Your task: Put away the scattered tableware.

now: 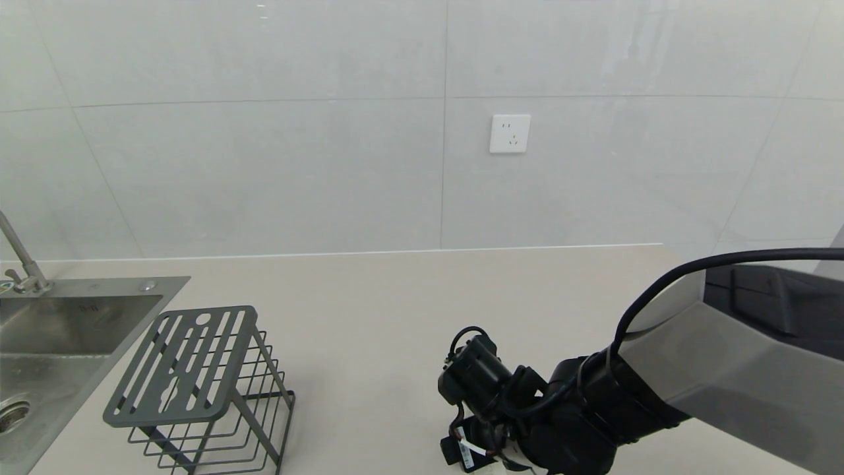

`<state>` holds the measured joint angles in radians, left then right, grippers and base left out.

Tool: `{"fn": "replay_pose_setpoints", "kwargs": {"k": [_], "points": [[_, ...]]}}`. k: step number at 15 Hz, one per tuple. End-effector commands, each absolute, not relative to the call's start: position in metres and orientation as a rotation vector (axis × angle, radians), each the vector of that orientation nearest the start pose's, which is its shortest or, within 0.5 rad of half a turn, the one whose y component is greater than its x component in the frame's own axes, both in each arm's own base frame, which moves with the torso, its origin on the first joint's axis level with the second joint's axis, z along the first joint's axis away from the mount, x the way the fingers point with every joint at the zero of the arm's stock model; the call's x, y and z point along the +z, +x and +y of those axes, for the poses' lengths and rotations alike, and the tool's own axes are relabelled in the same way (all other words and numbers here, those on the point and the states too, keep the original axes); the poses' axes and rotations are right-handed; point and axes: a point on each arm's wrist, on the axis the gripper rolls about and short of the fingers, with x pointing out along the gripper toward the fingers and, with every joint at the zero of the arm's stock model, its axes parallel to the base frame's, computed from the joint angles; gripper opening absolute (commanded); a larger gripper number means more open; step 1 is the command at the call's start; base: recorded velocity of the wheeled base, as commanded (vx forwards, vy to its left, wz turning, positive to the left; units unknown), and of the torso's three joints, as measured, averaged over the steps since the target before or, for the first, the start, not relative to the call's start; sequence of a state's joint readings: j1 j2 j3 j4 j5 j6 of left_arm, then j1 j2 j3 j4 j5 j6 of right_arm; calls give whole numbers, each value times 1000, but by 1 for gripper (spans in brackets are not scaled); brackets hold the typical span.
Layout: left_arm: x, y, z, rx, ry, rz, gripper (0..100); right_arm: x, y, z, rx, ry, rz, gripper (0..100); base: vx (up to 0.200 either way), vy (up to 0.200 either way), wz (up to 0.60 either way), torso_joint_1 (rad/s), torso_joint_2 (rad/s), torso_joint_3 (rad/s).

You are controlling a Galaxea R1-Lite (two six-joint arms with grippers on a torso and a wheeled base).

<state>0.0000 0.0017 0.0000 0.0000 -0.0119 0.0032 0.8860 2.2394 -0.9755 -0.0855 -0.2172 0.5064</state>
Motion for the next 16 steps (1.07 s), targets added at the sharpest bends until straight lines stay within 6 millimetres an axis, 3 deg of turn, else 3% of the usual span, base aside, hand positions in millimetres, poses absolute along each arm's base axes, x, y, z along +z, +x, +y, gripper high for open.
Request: {"fn": "replay_pose_setpoints", "kwargs": {"k": [1,5,6,14,16], "points": [[76,-23,0,-12,3,3,0,-5,225,268,294,-193,1113,100,0,0,0,0,0,0],[76,-23,0,-12,3,3,0,-5,225,267,288,-193,1112,100,0,0,0,0,0,0],[76,-23,0,-12,3,3,0,-7,225,268,288,-196,1113,0,0,0,0,0,0,0],[76,-23,0,-11,-2,2,0,-7,225,268,276,-192,1111,0,0,0,0,0,0,0],[76,-23,0,-17,-28,2,0,1,226,267,287,-183,1090,0,0,0,0,0,0,0]]}}
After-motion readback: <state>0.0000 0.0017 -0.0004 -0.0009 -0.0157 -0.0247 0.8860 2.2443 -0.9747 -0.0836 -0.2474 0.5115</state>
